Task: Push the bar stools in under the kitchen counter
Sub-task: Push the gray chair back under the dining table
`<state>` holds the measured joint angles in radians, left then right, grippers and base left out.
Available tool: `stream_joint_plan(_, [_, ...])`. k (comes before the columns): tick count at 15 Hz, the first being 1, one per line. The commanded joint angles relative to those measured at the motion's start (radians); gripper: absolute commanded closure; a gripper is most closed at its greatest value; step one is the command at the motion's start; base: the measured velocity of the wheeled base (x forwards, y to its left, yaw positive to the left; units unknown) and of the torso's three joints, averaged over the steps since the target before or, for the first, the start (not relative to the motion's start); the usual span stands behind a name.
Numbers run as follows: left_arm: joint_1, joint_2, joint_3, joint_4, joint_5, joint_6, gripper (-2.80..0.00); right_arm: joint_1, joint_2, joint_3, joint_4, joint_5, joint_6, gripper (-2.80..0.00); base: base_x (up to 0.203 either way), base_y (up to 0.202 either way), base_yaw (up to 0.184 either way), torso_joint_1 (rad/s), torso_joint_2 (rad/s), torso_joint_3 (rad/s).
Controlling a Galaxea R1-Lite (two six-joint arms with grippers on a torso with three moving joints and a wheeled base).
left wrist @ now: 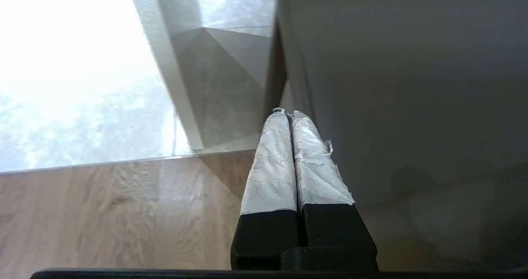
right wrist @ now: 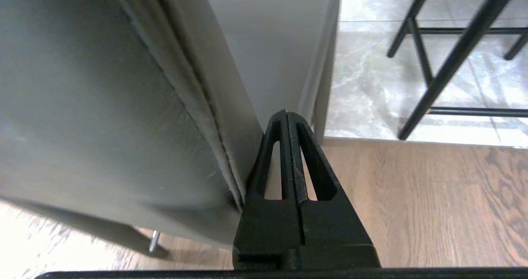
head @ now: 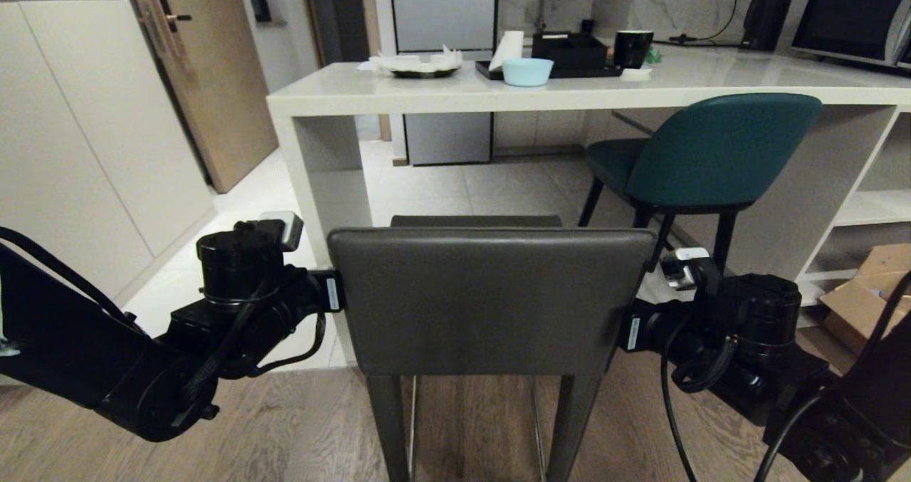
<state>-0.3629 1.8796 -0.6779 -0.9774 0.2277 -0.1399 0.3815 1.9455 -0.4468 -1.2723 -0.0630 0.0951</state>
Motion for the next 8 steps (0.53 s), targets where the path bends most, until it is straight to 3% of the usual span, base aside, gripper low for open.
stream_joint_plan(1, [0.005,-0.008,0.005,0.005,0.010,0.003,0.00,0.000,0.000,-0.005,-0.016,-0.012,0.001,0.00,0.000,0.000,0.000,0.000,0.00,0.000])
stream_joint_plan(5, [-0.074,-0.061,0.108,0.003,0.015,-0.006,0.00,-0.007,0.043,-0.078,-0.010,-0.013,0.002,0.00,0.000,0.000,0.000,0.000,0.00,0.000])
stream_joint_plan(8, [-0.081,-0.057,0.120,-0.037,0.022,-0.004,0.00,-0.030,0.072,-0.171,0.045,-0.015,-0.003,0.00,0.000,0.000,0.000,0.000,0.00,0.000])
